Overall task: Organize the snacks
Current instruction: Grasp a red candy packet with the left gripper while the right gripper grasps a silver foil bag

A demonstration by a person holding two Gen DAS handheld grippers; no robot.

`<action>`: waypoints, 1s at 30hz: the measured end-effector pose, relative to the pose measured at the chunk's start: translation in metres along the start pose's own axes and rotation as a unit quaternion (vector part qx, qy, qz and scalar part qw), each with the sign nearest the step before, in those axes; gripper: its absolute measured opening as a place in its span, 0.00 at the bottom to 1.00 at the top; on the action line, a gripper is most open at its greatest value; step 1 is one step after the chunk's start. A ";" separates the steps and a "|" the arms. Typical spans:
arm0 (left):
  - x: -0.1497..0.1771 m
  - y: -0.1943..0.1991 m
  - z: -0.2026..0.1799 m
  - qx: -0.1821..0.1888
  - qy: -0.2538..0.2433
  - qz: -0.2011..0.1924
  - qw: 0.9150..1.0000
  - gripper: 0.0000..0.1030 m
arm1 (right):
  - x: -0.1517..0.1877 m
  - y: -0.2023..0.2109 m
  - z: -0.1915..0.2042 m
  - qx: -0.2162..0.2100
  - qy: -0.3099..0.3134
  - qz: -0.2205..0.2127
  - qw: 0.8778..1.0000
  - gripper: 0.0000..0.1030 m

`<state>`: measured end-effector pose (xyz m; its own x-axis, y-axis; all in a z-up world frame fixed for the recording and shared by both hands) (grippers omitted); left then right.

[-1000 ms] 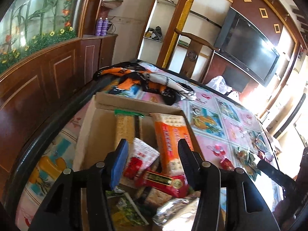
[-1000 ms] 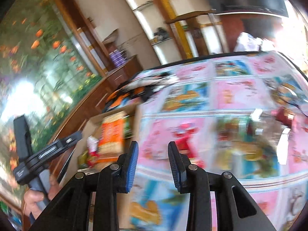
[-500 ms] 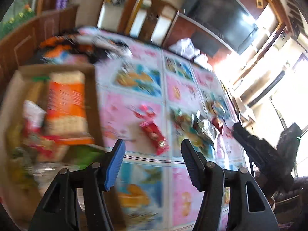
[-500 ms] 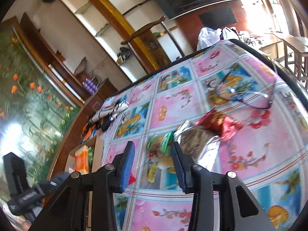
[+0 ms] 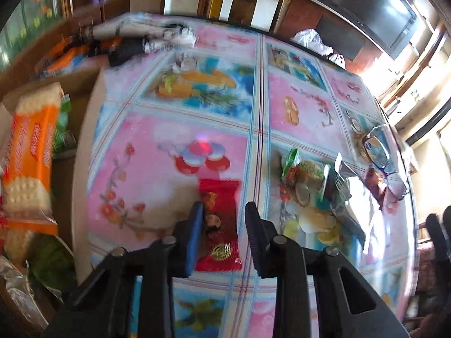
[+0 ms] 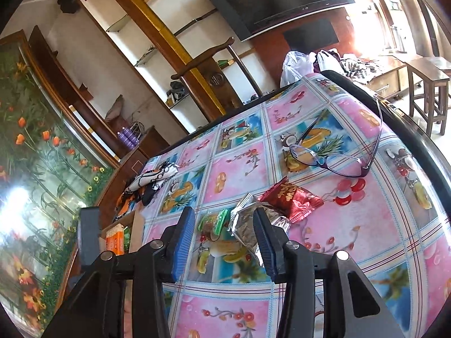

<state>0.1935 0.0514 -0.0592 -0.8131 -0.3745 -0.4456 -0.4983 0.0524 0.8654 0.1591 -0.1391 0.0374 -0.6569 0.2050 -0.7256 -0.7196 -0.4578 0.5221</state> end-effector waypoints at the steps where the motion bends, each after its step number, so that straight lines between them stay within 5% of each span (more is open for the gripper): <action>1: 0.002 0.000 0.000 -0.003 -0.005 -0.001 1.000 0.21 | 0.000 -0.001 -0.001 -0.002 0.000 0.001 1.000 0.45; 9: 0.041 0.022 0.000 0.031 -0.051 -0.015 0.998 0.20 | 0.004 -0.025 -0.001 0.005 0.035 0.028 0.999 0.45; 18: 0.042 0.022 -0.004 0.045 -0.060 -0.016 0.997 0.20 | 0.011 -0.080 -0.017 0.038 0.058 0.079 0.994 0.45; 20: 0.041 0.022 -0.004 0.050 -0.057 -0.012 0.997 0.20 | 0.010 -0.086 -0.022 0.044 0.053 0.080 0.994 0.55; 27: 0.042 0.022 -0.004 0.053 -0.056 -0.010 0.997 0.20 | 0.030 -0.086 -0.002 0.005 0.082 0.130 0.988 0.56; 30: 0.043 0.022 -0.005 0.047 -0.063 -0.015 0.997 0.20 | 0.038 -0.080 0.008 0.041 0.135 0.131 0.981 0.62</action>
<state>0.1491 0.0324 -0.0578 -0.8264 -0.2580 -0.5005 -0.5432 0.1311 0.8293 0.1897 -0.0880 -0.0285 -0.7463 -0.1513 -0.6482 -0.5571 -0.3909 0.7327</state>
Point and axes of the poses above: each gripper's, at about its wrist camera, not at the fingertips, and y roughly against the way its jaws point, z to its left, x to its underside, the point moved 9 cm from there along -y, roughly the way its jaws point, and after that the axes turned 8 degrees about y, right-handed, at the moved point
